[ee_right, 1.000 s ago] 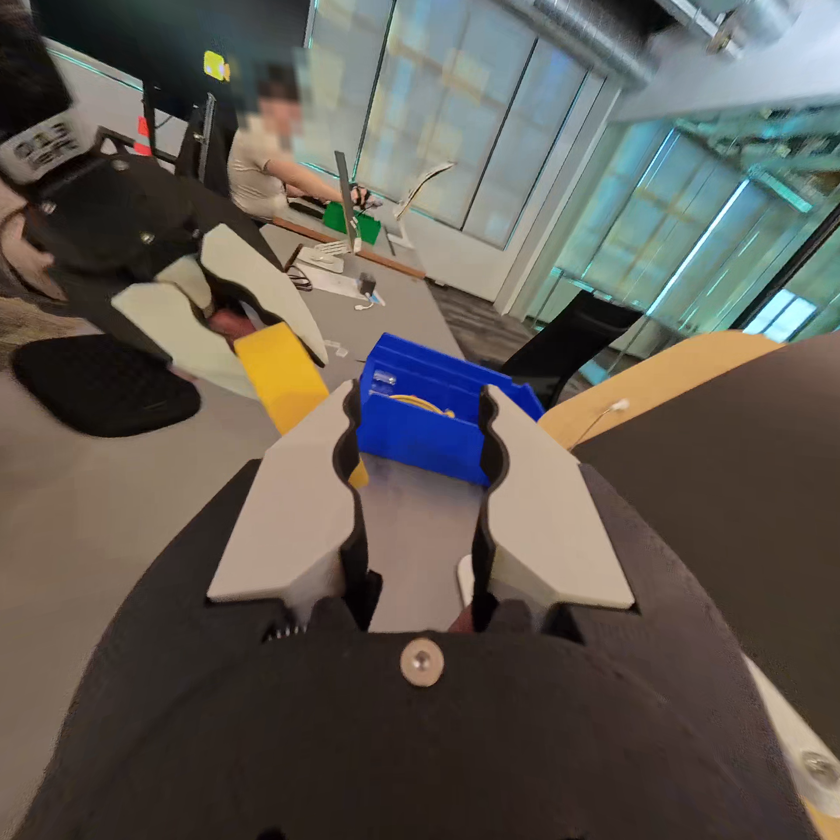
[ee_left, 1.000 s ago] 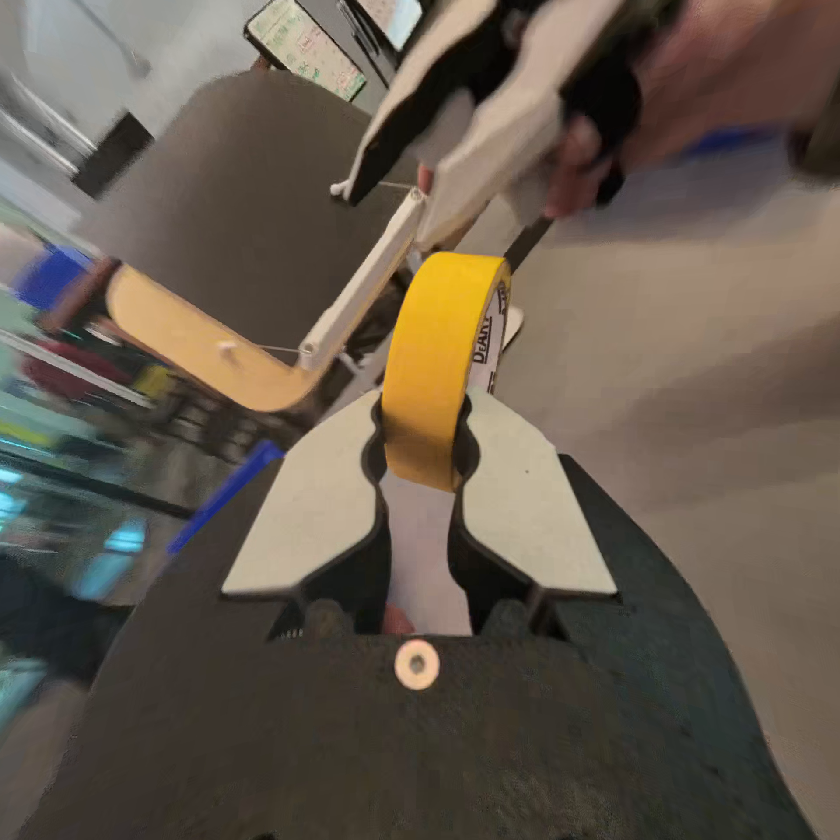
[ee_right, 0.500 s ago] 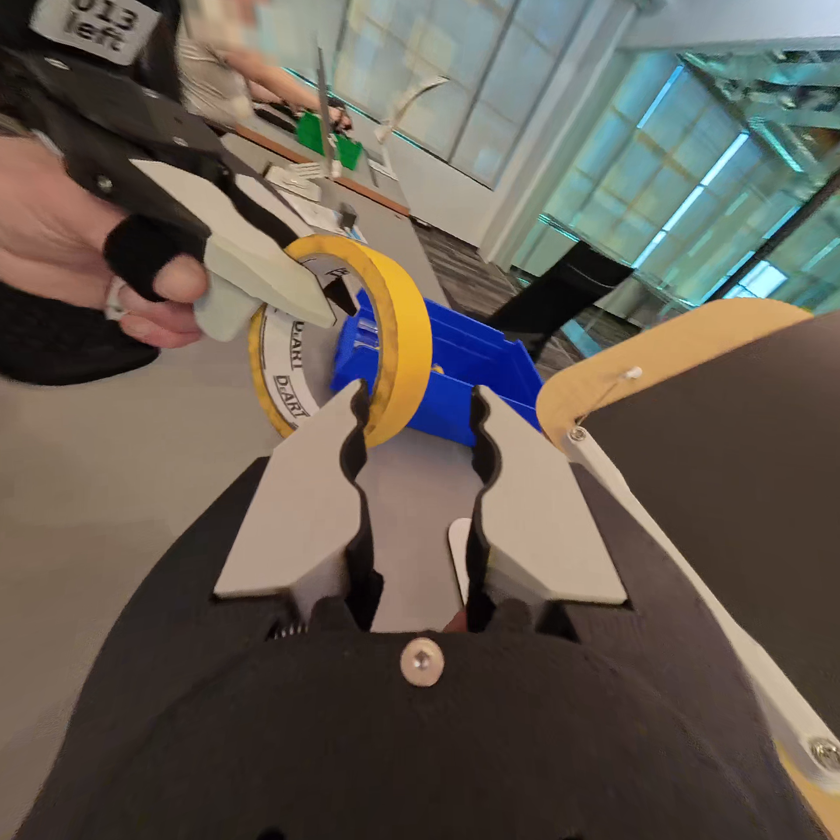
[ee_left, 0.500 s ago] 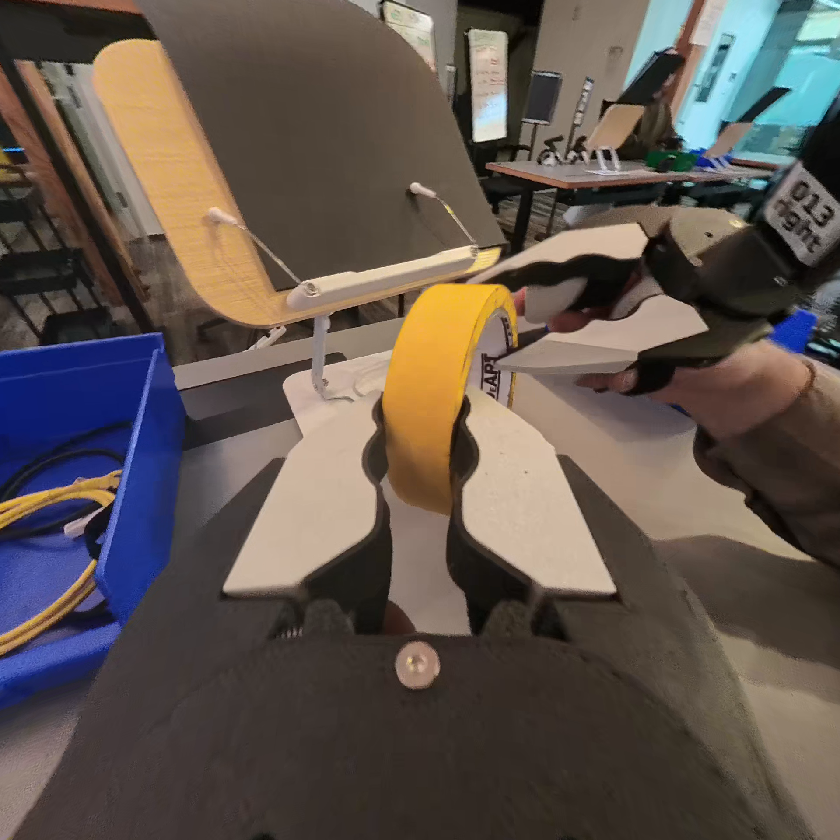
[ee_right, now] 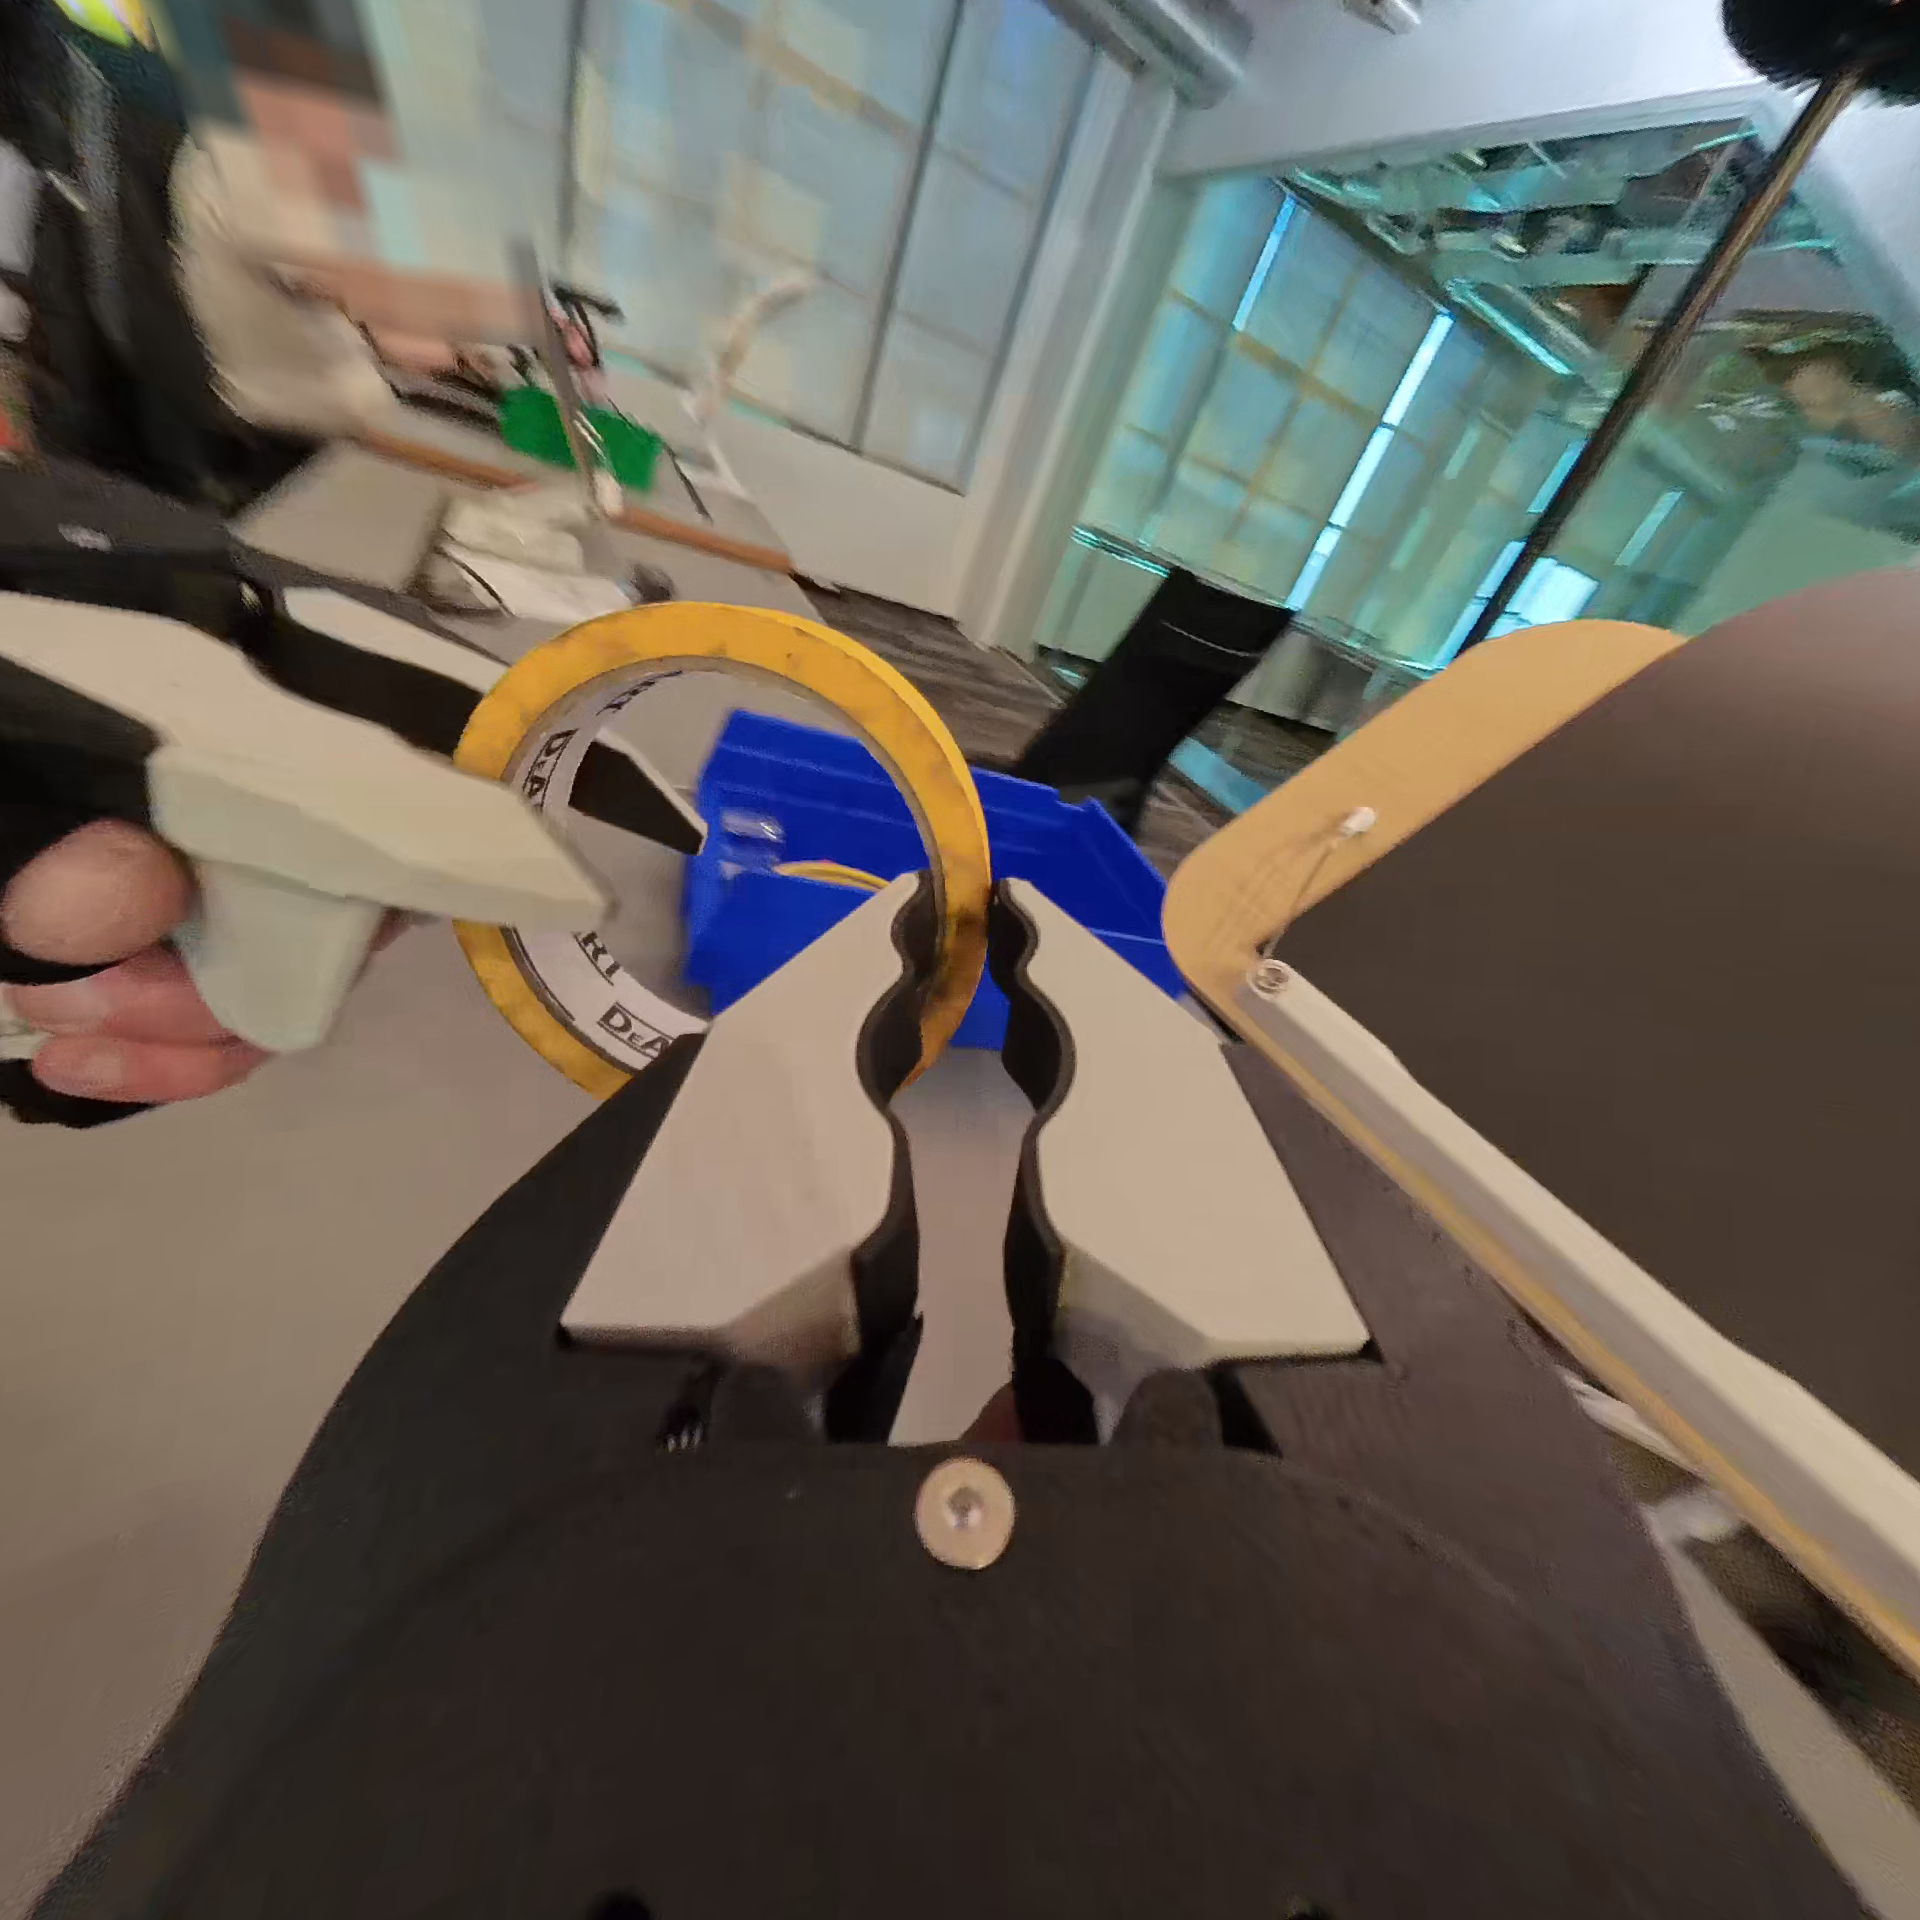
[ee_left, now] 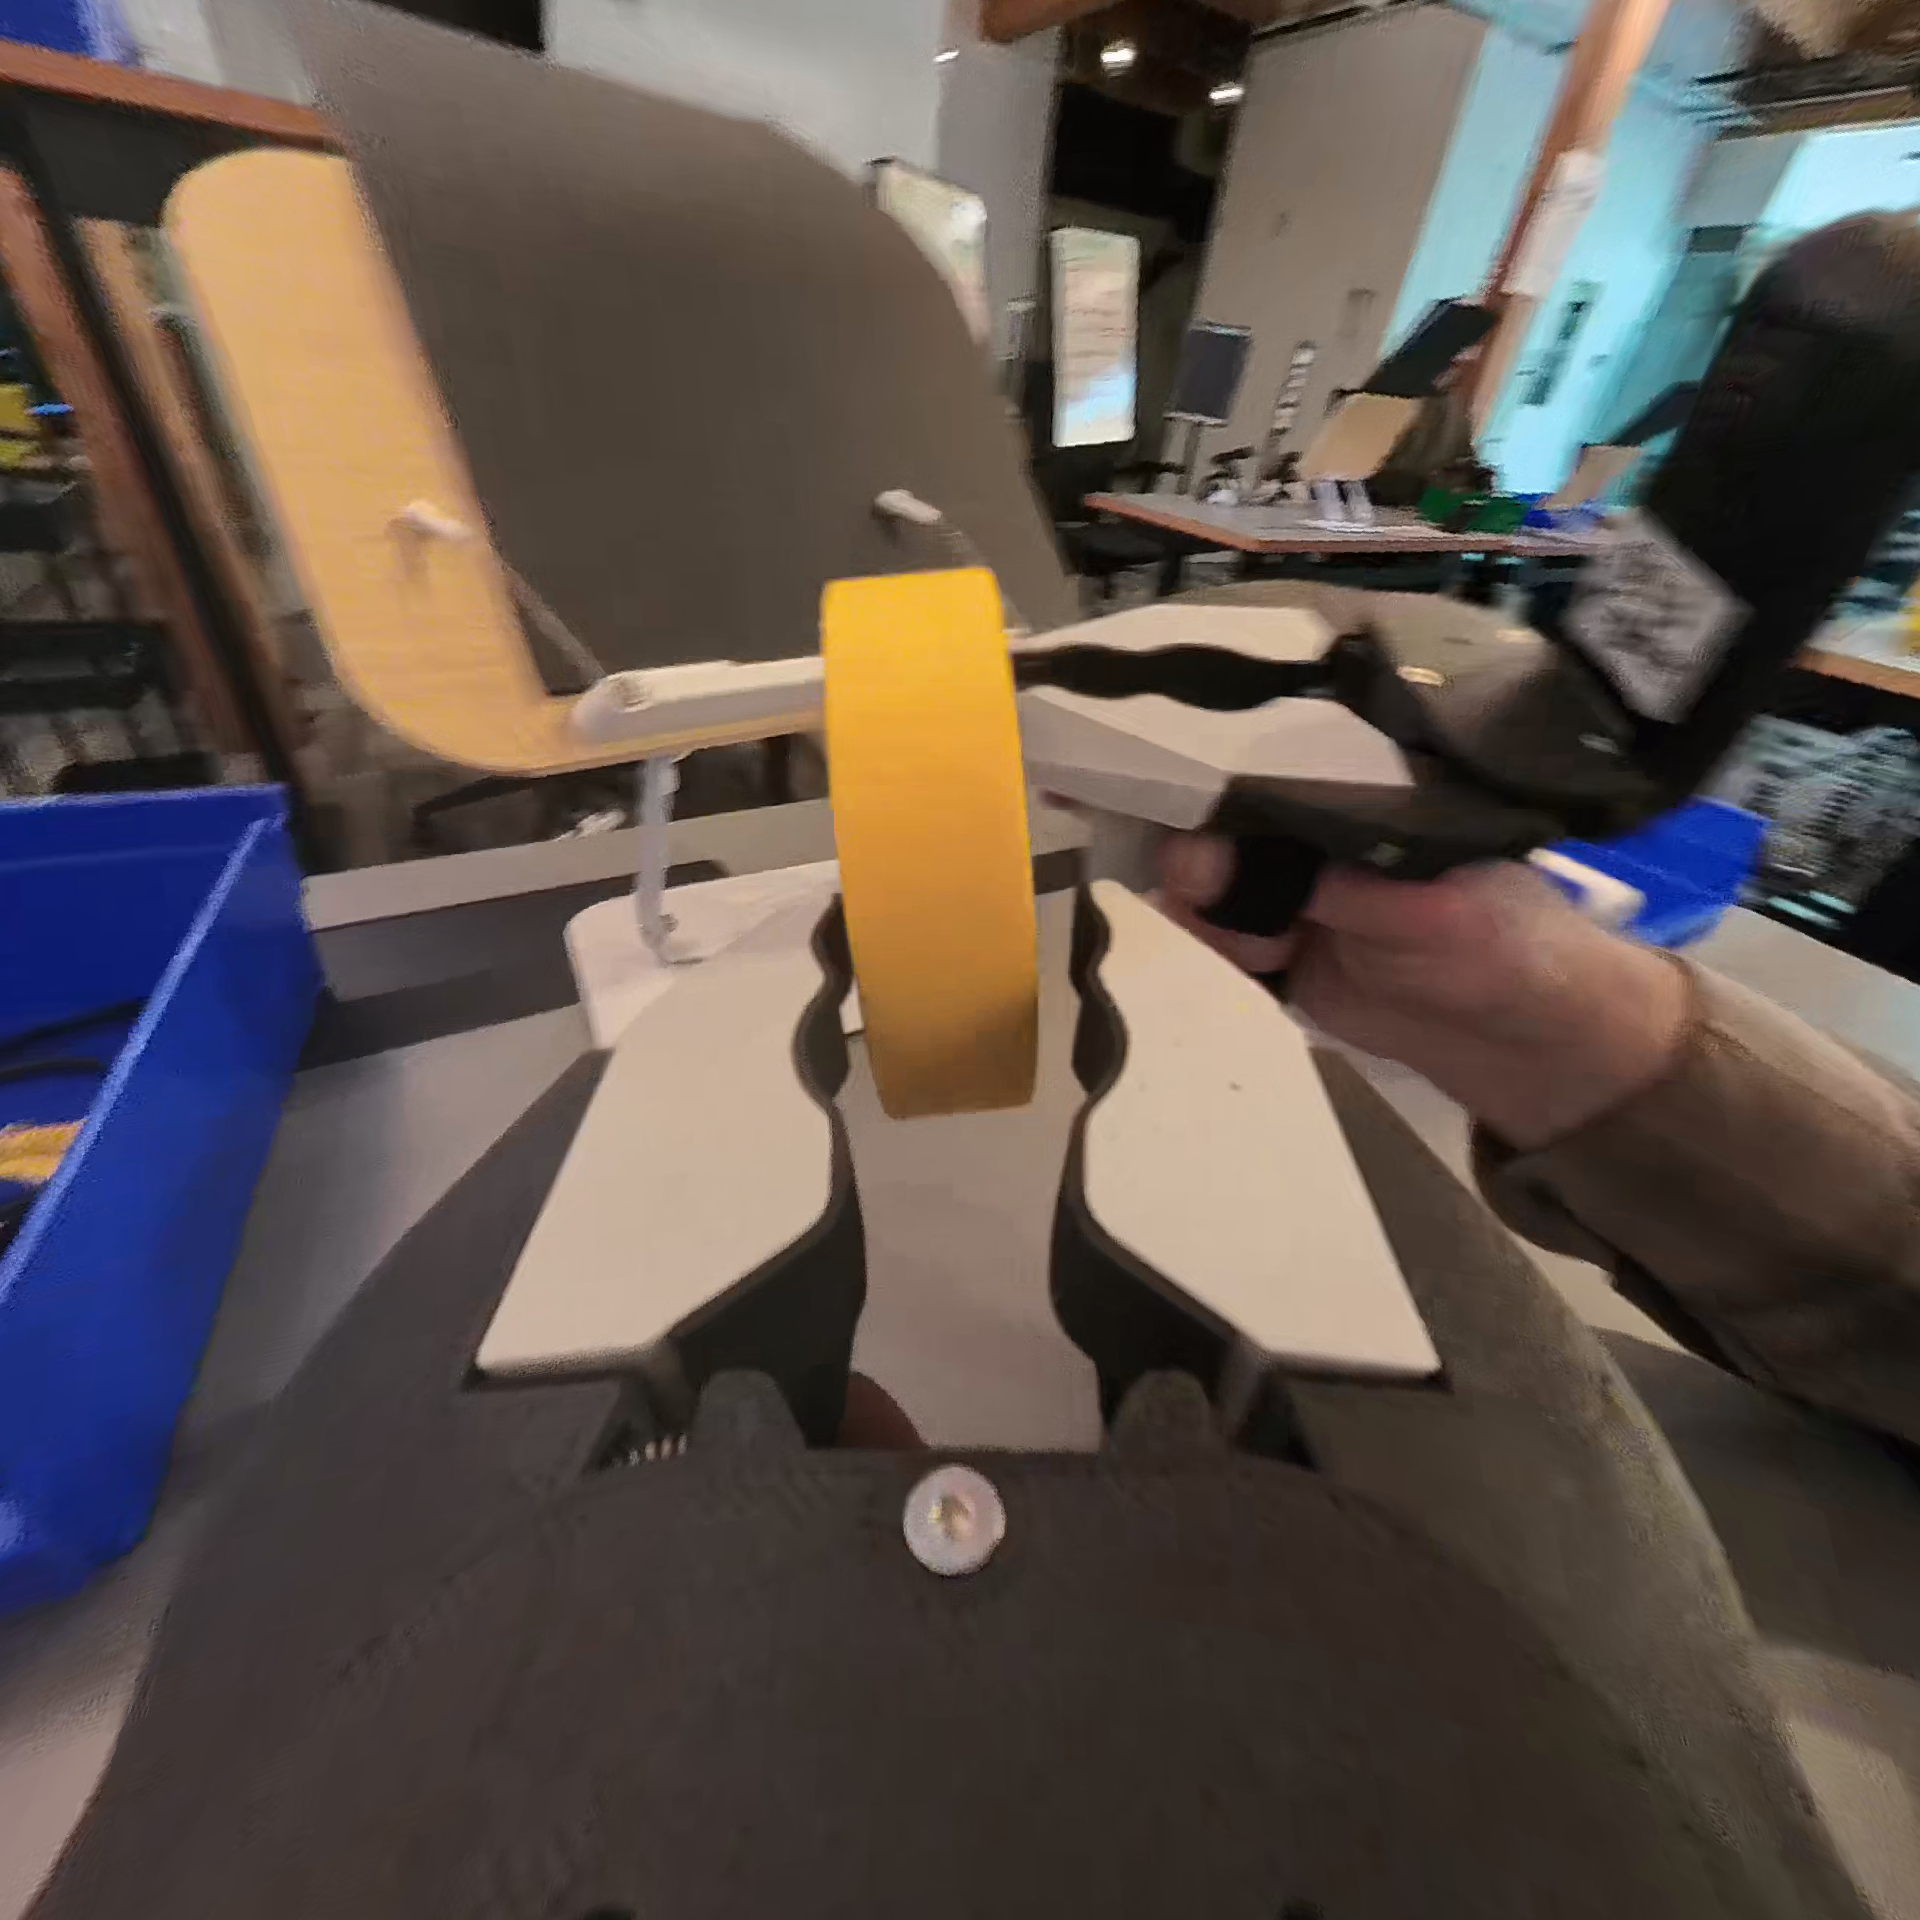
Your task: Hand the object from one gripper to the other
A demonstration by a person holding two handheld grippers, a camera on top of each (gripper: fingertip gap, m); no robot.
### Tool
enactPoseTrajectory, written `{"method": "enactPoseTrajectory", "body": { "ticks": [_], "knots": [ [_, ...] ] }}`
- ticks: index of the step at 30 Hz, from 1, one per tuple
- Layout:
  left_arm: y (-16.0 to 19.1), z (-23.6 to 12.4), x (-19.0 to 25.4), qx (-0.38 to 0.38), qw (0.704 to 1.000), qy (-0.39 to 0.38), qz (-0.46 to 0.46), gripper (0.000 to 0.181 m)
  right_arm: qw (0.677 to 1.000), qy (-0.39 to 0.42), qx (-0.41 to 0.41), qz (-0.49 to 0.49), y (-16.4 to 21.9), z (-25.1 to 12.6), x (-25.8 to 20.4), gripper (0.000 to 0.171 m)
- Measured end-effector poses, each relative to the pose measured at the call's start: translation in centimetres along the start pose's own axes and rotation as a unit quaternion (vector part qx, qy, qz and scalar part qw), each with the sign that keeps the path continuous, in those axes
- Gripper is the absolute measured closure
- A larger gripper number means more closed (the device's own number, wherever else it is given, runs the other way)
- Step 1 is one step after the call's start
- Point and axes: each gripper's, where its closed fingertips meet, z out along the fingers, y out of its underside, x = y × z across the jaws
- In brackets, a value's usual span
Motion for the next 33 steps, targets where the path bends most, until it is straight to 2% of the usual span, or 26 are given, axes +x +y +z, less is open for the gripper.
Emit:
{"method": "enactPoseTrajectory", "body": {
  "ticks": [1, 2, 4, 6, 8, 14, 16, 19, 20, 22, 23, 24, 26, 28, 29, 33],
  "knots": [
    [-0.5, -0.3, 1.4, 0.007, 0.999, 0.039, 0.002, 0.134, 0.999, -0.04, 0.018, 0.017, -0.4, -0.4, -0.6, 0.165],
    [-1.0, -0.9, 3.1, 0.013, 0.996, 0.092, -0.004, 0.134, 0.996, -0.075, 0.036, 0.028, -0.8, -0.8, -1.1, 0.165],
    [-1.4, -2.1, 5.1, 0.005, 0.985, 0.171, -0.014, 0.126, 0.992, -0.105, 0.056, 0.046, -1.2, -1.5, -1.2, 0.165],
    [-1.7, -3.6, 6.8, -0.007, 0.966, 0.256, -0.028, 0.132, 0.981, -0.16, 0.089, 0.057, -2.0, -2.4, -2.3, 0.165],
    [-1.7, -4.5, 7.6, -0.016, 0.955, 0.295, -0.034, 0.133, 0.974, -0.191, 0.101, 0.073, -2.2, -2.8, -2.9, 0.165],
    [0.7, -4.1, 9.5, -0.038, 0.956, 0.288, 0.034, 0.165, 0.963, -0.241, 0.106, 0.058, -2.0, -3.1, -5.0, 0.165],
    [0.9, -4.1, 9.9, -0.031, 0.957, 0.288, 0.035, 0.167, 0.96, -0.247, 0.111, 0.064, -2.1, -3.1, -5.2, 0.165],
    [1.1, -3.6, 9.4, -0.032, 0.964, 0.259, 0.046, 0.167, 0.965, -0.227, 0.109, 0.071, -1.8, -2.5, -4.8, 0.164],
    [1.1, -3.3, 9.0, -0.029, 0.969, 0.239, 0.062, 0.169, 0.969, -0.208, 0.103, 0.083, -1.7, -2.0, -4.3, 0.159],
    [0.9, -2.7, 7.5, -0.026, 0.979, 0.181, 0.089, 0.171, 0.975, -0.181, 0.084, 0.1, -1.1, -1.3, -3.4, 0.129],
    [0.7, -2.5, 6.5, -0.022, 0.984, 0.15, 0.096, 0.171, 0.975, -0.176, 0.084, 0.108, -1.0, -1.3, -3.0, 0.119],
    [0.6, -2.2, 5.3, -0.021, 0.988, 0.11, 0.105, 0.171, 0.974, -0.173, 0.093, 0.117, -1.2, -1.5, -2.6, 0.118],
    [1.1, -1.8, 3.1, -0.034, 0.987, 0.039, 0.15, 0.171, 0.968, -0.18, 0.108, 0.137, -1.9, -2.0, -2.2, 0.126],
    [1.6, -1.6, 1.3, -0.049, 0.979, -0.026, 0.196, 0.171, 0.963, -0.202, 0.114, 0.135, -2.7, -2.4, -3.0, 0.14],
    [2.0, -1.5, 0.8, -0.058, 0.971, -0.047, 0.228, 0.17, 0.962, -0.211, 0.111, 0.131, -3.1, -2.4, -3.6, 0.141],
    [2.4, -1.1, -0.1, -0.072, 0.926, -0.124, 0.349, 0.17, 0.957, -0.247, 0.081, 0.129, -3.3, -1.5, -6.6, 0.132]
  ]
}}
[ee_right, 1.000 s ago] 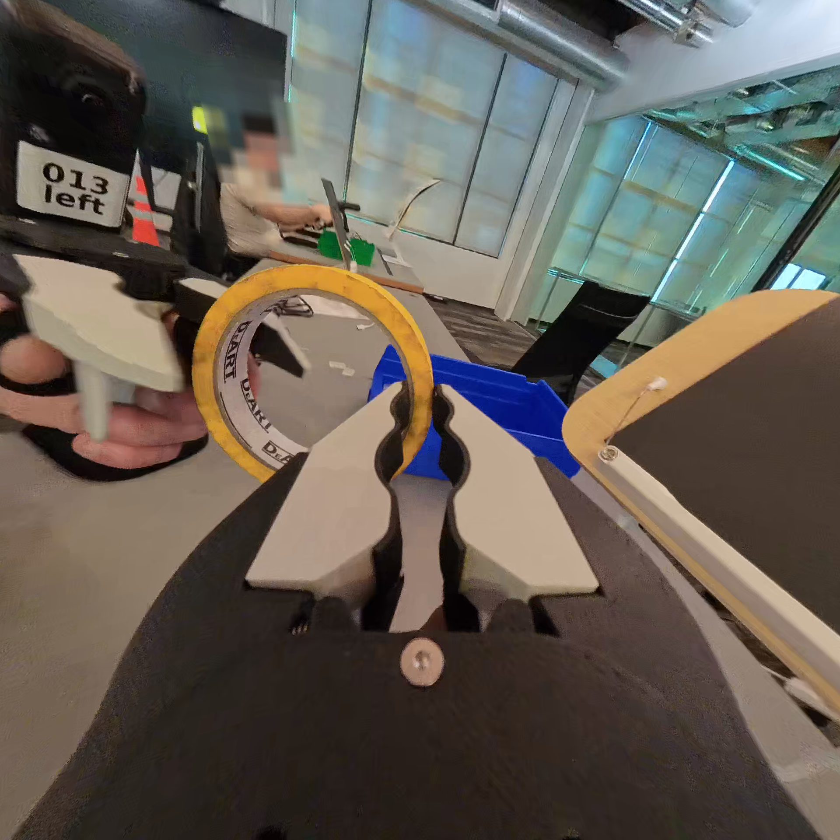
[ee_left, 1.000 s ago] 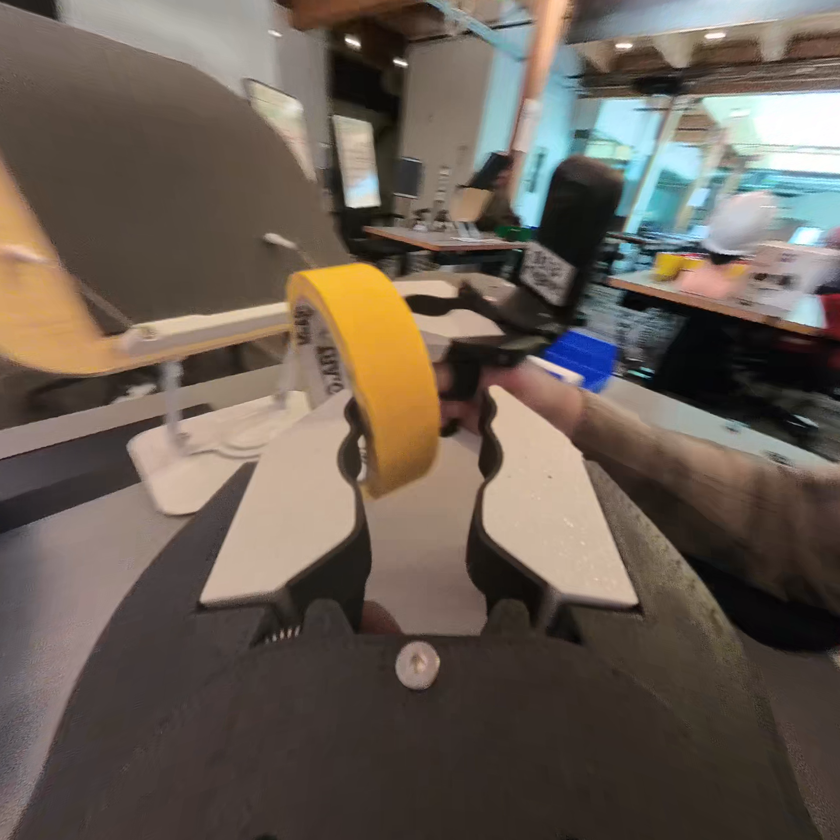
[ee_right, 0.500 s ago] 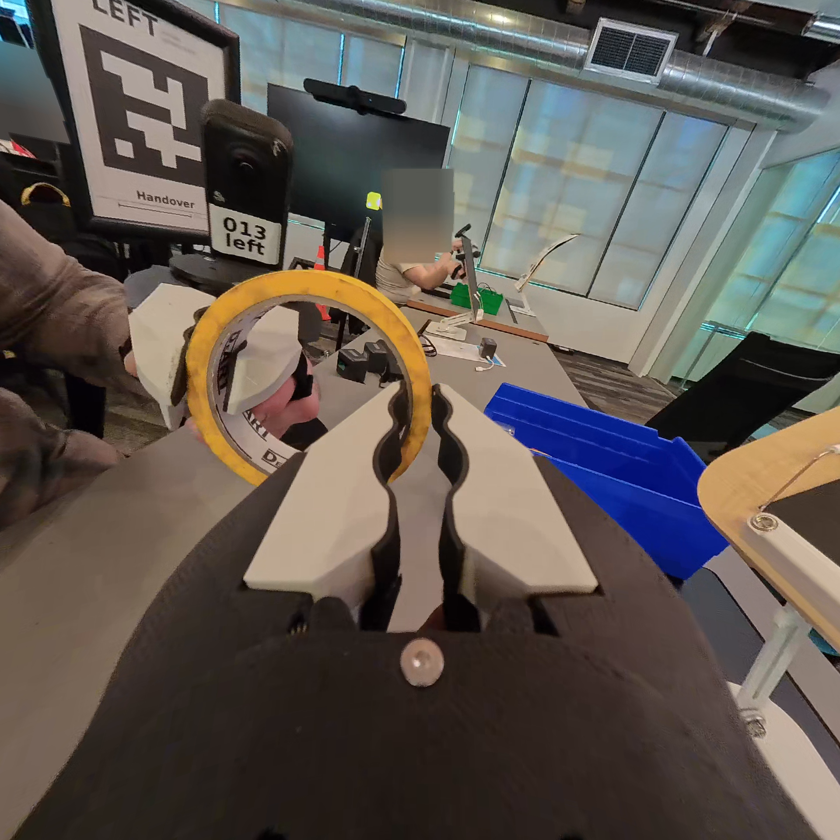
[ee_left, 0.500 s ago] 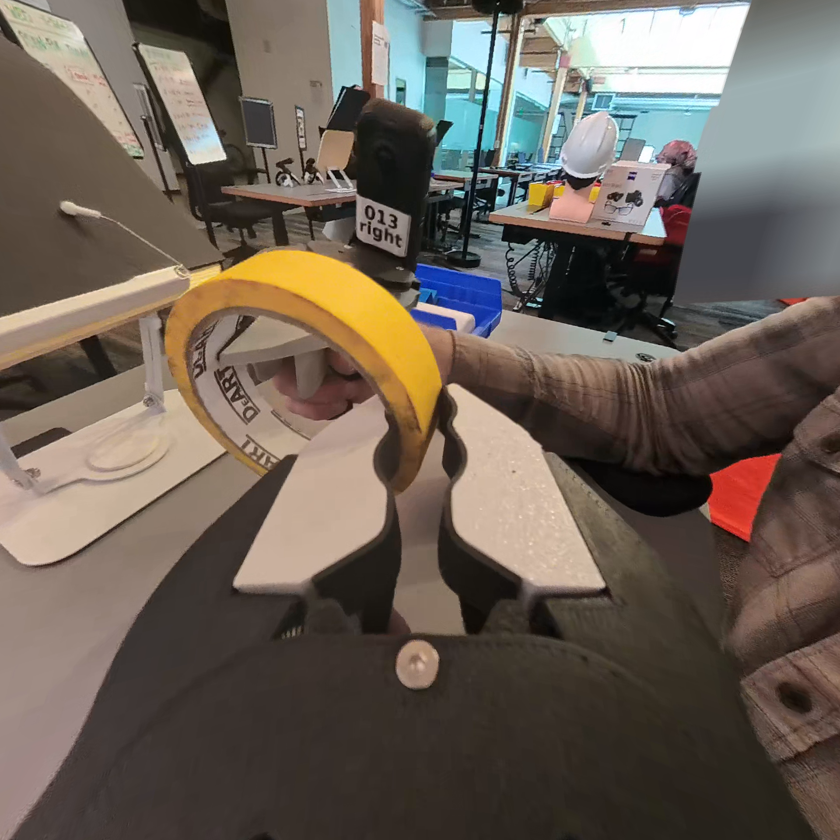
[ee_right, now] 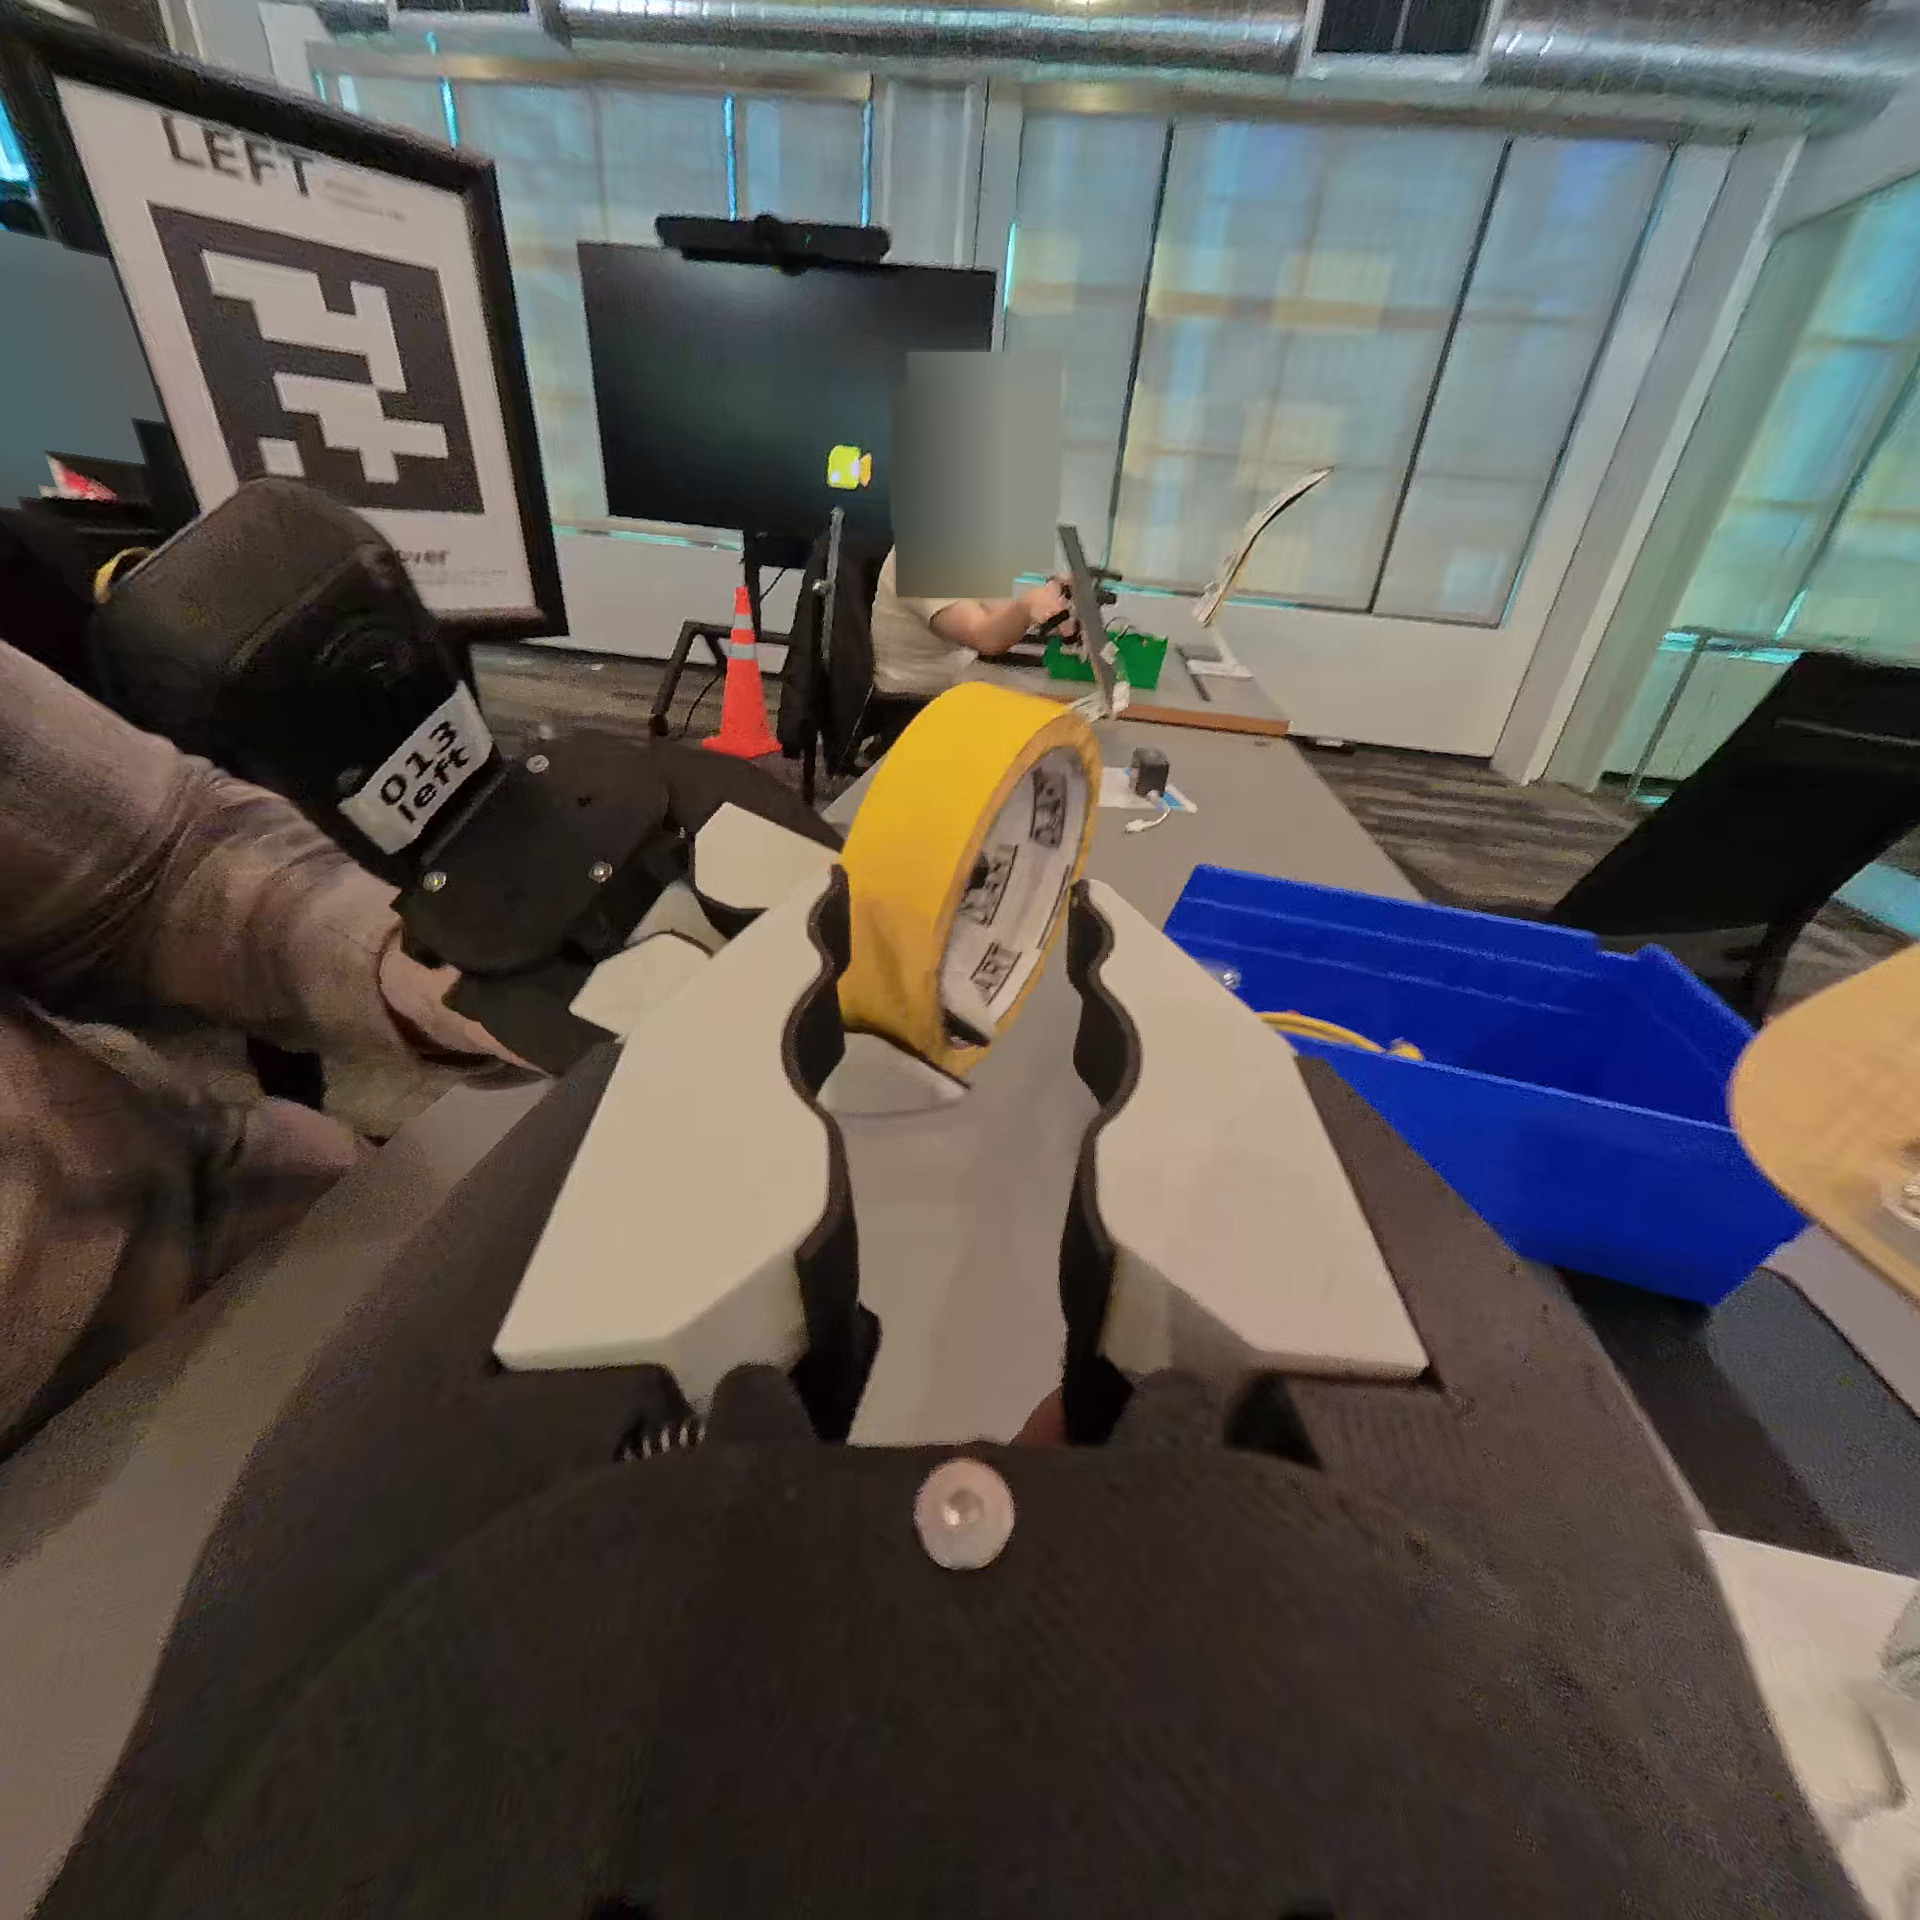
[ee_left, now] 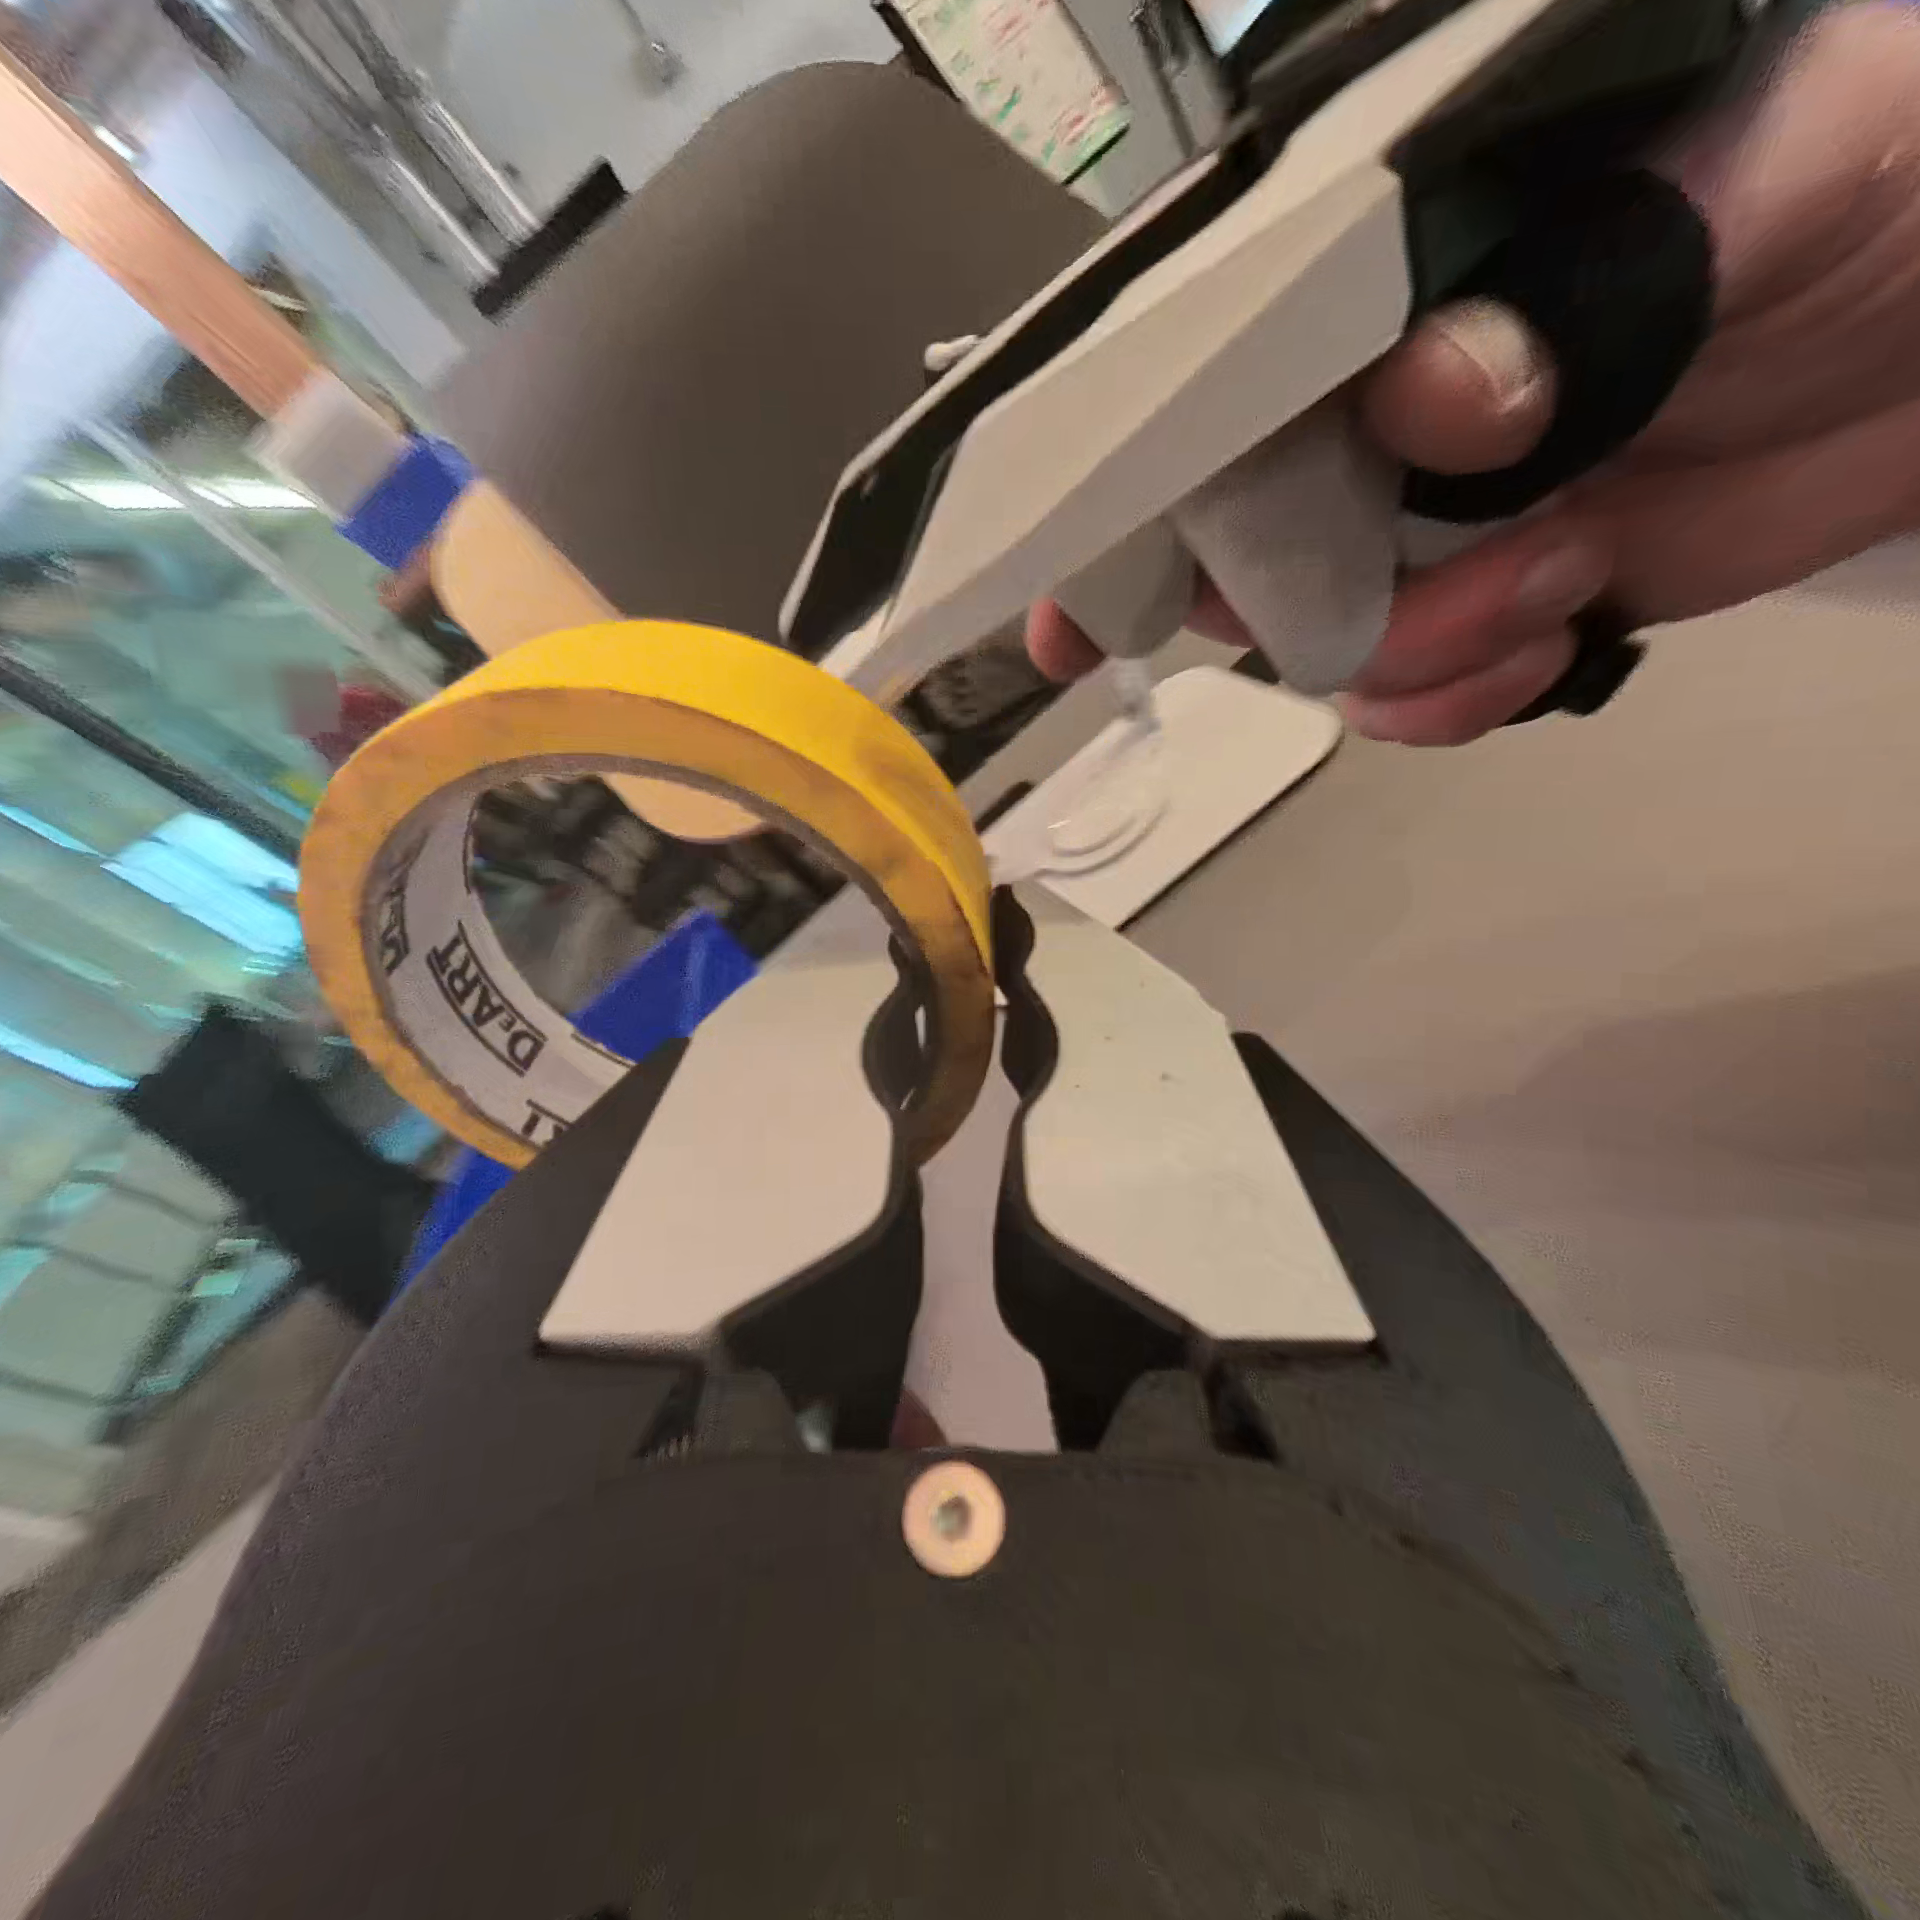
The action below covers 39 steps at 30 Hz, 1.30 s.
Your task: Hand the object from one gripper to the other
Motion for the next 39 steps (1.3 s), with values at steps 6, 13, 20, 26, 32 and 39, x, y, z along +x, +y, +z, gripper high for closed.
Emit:
{"method": "enactPoseTrajectory", "body": {
  "ticks": [6, 13, 20, 26, 32, 39],
  "knots": [
    [0.1, 0.5, -0.6, -0.033, 0.977, -0.107, 0.183, 0.171, 1.0, 0.0, -0.019, 0.0, 0.6, 1.8, -1.2, 0.131],
    [0.8, 1.2, -1.6, -0.05, 0.964, -0.139, 0.222, 0.171, 0.995, 0.093, -0.031, -0.018, 0.7, 2.8, 0.2, 0.145],
    [-2.1, -1.1, 1.2, 0.073, 0.982, -0.033, 0.17, 0.149, 0.999, 0.04, 0.017, 0.01, -0.4, 1.1, 0.2, 0.146],
    [-4.4, -6.3, -2.8, 0.179, 0.984, -0.001, 0.0, 0.151, 0.997, -0.069, 0.012, 0.008, -0.5, -0.9, -1.8, 0.146],
    [-2.8, -6.1, -2.0, 0.115, 0.979, 0.14, -0.097, 0.117, 0.986, -0.16, -0.028, -0.02, 0.5, -2.2, -4.9, 0.146],
    [-2.4, -5.8, 0.9, 0.108, 0.973, 0.189, -0.078, 0.153, 0.98, -0.19, -0.057, -0.024, 1.8, -1.7, -6.3, 0.146]
  ]
}}
